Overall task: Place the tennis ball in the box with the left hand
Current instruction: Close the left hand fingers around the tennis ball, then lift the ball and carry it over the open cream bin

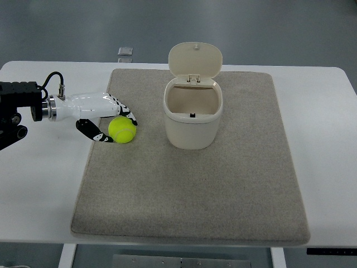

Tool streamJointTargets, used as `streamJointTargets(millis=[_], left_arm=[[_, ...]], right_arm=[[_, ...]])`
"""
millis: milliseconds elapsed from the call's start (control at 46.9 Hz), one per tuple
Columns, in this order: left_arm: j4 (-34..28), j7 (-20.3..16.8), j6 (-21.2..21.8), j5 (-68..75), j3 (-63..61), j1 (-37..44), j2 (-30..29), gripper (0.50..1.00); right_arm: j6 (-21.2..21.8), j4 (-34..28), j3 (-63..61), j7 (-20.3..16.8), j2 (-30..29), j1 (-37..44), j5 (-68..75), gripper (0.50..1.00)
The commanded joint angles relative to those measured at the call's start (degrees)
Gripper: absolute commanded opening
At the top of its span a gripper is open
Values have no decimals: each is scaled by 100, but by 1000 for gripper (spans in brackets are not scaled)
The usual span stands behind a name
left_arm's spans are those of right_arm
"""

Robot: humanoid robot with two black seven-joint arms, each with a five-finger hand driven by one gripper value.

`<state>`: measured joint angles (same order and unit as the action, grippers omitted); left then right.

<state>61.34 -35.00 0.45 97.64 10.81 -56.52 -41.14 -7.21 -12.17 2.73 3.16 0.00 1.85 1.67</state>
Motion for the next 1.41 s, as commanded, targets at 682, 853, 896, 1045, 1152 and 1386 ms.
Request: streamJointTargets(millis=[682,853,896,1045,1152,1386], left_arm=[[2004,0,333,-43,132,-808,-1423,500],[2145,0,641,-8,123,-1159,-1379,500],[2154,0,641,36,123,-1247,-1362,500],[2136,0,641,203,123,-1432,-1028,500],[2119,0,632,291,106,-1564,-782,500],[1706,0,606,414,70,-1722,-35,500]], right_arm=[[0,-4,0,0,0,0,0,901],[0,4,0,0,0,0,0,901],[0,4,0,0,0,0,0,901],[0,-4,0,0,0,0,0,901],[0,4,0,0,0,0,0,901],[0,4,0,0,0,0,0,901]])
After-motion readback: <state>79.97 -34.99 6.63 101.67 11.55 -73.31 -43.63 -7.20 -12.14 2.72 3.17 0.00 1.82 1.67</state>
